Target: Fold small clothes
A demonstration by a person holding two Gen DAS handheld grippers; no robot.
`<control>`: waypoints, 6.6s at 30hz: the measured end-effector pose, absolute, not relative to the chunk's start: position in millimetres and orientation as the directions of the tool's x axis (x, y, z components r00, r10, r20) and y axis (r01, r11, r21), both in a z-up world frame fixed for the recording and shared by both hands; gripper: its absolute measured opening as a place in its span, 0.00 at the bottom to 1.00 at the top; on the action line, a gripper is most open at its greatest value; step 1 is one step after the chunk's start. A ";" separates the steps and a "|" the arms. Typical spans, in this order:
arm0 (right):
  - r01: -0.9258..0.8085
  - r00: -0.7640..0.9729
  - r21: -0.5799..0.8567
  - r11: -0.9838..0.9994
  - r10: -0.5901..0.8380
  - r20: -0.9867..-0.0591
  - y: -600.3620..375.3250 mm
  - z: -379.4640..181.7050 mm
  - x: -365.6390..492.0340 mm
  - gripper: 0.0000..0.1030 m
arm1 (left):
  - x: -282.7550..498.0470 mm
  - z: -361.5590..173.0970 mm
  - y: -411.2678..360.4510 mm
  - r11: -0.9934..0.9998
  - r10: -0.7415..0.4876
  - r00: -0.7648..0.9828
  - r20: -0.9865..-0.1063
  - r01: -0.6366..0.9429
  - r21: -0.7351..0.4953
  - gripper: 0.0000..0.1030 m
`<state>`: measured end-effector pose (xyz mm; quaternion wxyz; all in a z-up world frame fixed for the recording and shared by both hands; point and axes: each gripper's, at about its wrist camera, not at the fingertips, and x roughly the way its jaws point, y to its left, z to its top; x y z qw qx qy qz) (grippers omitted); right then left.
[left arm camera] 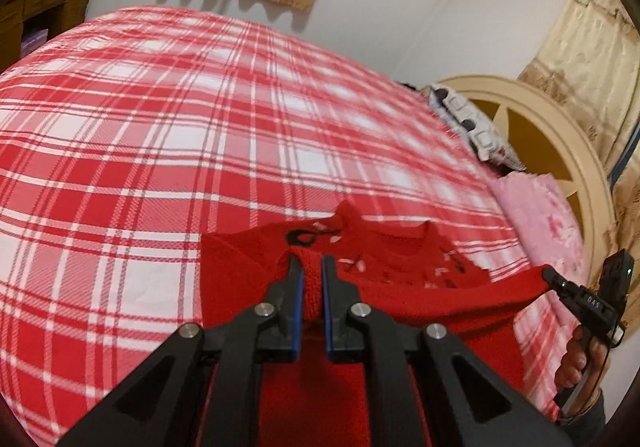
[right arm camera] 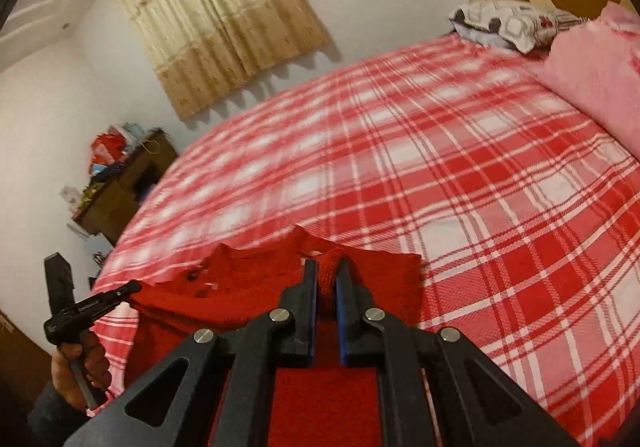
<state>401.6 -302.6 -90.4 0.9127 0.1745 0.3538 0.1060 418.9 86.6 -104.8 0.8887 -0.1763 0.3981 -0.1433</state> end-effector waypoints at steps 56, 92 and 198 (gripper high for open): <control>-0.041 0.585 0.288 0.957 0.257 -0.769 -288.5 -164.4 288.9 0.45 | 287.3 -140.4 83.2 0.976 -0.213 0.704 -0.677 0.128 -0.174 0.43; -0.160 0.587 0.167 0.973 0.230 -0.776 -225.7 -159.6 292.1 0.43 | 264.8 -151.2 91.1 0.976 -0.207 0.689 -0.695 0.093 -0.198 0.54; -0.573 0.650 -0.145 0.806 0.339 -0.680 6.9 -151.0 269.3 0.08 | 414.9 -167.4 126.2 0.755 -0.615 0.465 -0.637 0.114 -0.646 0.16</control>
